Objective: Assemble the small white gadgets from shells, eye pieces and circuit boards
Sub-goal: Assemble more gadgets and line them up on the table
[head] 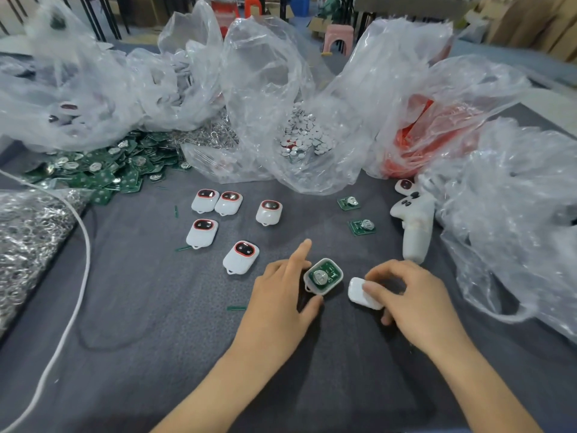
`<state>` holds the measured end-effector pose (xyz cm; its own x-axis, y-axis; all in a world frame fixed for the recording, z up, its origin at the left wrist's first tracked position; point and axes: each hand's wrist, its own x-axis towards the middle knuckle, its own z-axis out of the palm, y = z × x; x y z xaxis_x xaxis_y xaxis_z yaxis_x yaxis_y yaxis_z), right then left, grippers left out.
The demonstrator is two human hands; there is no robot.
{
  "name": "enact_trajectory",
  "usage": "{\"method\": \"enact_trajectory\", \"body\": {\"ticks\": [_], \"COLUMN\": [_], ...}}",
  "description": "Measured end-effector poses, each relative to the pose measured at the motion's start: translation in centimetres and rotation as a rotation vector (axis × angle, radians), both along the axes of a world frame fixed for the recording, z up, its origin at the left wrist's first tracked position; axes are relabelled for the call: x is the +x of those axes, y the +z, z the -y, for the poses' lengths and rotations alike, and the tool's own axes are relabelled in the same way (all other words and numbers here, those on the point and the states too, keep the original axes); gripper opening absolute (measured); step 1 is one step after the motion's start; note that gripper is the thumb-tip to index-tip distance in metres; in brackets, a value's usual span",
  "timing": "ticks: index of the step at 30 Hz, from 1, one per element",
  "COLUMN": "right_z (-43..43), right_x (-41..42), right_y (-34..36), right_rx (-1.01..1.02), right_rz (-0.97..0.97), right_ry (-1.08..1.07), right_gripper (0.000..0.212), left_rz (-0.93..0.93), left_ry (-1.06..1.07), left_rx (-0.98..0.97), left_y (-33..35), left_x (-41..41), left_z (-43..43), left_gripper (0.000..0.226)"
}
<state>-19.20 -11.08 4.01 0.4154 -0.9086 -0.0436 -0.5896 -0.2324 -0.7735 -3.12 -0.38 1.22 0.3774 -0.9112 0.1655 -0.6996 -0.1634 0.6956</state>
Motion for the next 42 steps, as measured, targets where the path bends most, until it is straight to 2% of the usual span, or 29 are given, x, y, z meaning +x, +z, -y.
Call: {"method": "enact_trajectory", "body": {"ticks": [4, 8, 12, 14, 19, 23, 28, 38, 42], "right_z": [0.4, 0.9, 2.1, 2.4, 2.5, 2.6, 2.4, 2.2, 2.5], "right_x": [-0.7, -1.0, -0.4, 0.8, 3.8, 4.1, 3.8, 4.3, 4.1], "right_y": [0.6, 1.1, 2.6, 3.2, 2.8, 2.5, 2.3, 2.5, 2.7], "right_rx": [-0.114, -0.223, -0.331, -0.316, -0.276, -0.229, -0.266, -0.279, -0.205], "right_rz": [-0.186, -0.265, -0.172, -0.116, -0.183, -0.227, -0.244, -0.289, -0.274], "right_ry": [0.216, 0.375, 0.391, 0.486, 0.691, 0.714, 0.715, 0.713, 0.703], "right_gripper": [0.031, 0.034, 0.039, 0.041, 0.040, 0.040, 0.043, 0.033, 0.028], "left_rz": [-0.035, 0.032, 0.008, 0.000, -0.045, -0.111, -0.123, -0.061, 0.010], "left_ry": [-0.001, 0.014, 0.017, 0.011, -0.029, -0.005, -0.009, -0.039, -0.056], "left_rx": [-0.019, -0.005, -0.021, -0.027, -0.035, -0.062, -0.072, -0.067, -0.051], "left_y": [-0.1, -0.1, -0.2, -0.3, -0.2, -0.2, -0.3, -0.4, -0.4], "left_x": [0.4, 0.0, 0.2, 0.4, 0.6, 0.7, 0.7, 0.9, 0.8], "left_z": [-0.1, 0.3, 0.5, 0.3, 0.1, 0.1, 0.1, 0.1, 0.1], "left_gripper": [0.085, 0.092, 0.088, 0.087, 0.086, 0.085, 0.085, 0.083, 0.075]}}
